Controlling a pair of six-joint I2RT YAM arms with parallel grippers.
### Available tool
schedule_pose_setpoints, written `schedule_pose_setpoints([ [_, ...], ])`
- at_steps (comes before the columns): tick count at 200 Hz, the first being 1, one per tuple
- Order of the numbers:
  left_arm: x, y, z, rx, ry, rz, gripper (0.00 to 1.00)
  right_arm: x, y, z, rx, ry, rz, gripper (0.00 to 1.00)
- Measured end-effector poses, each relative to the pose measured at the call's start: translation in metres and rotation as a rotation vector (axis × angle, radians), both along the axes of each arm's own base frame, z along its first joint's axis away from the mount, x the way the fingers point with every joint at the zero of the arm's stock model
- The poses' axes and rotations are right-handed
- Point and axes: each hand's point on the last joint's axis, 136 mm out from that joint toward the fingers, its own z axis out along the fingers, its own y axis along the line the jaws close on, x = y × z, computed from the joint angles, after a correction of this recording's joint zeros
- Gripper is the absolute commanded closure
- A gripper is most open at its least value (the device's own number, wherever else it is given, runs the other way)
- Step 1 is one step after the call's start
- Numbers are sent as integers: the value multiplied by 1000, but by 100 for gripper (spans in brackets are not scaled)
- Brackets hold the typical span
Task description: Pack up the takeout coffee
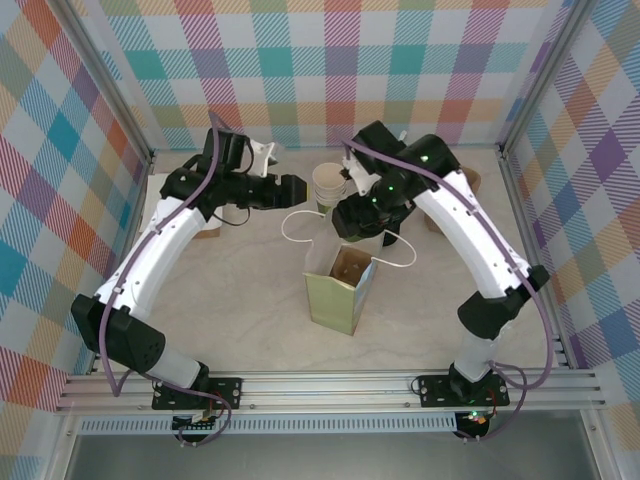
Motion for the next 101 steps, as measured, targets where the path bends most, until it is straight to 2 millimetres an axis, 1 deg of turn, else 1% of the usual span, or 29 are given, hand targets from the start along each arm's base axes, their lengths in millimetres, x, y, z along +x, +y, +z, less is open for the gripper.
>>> schedule_pose_setpoints([
  [29,1,-12,8,18,-36,-54,28,-9,-24,34,31,-94,-52,30],
  [56,7,-31,4,61,-57,-123,27,-16,-40,59,68,-172,-91,30],
  [73,13,-44,-2,103,-74,-171,27,-19,-45,66,79,-193,-106,30],
  [101,21,-65,-11,176,-115,-261,26,-18,-47,67,75,-200,-120,30],
])
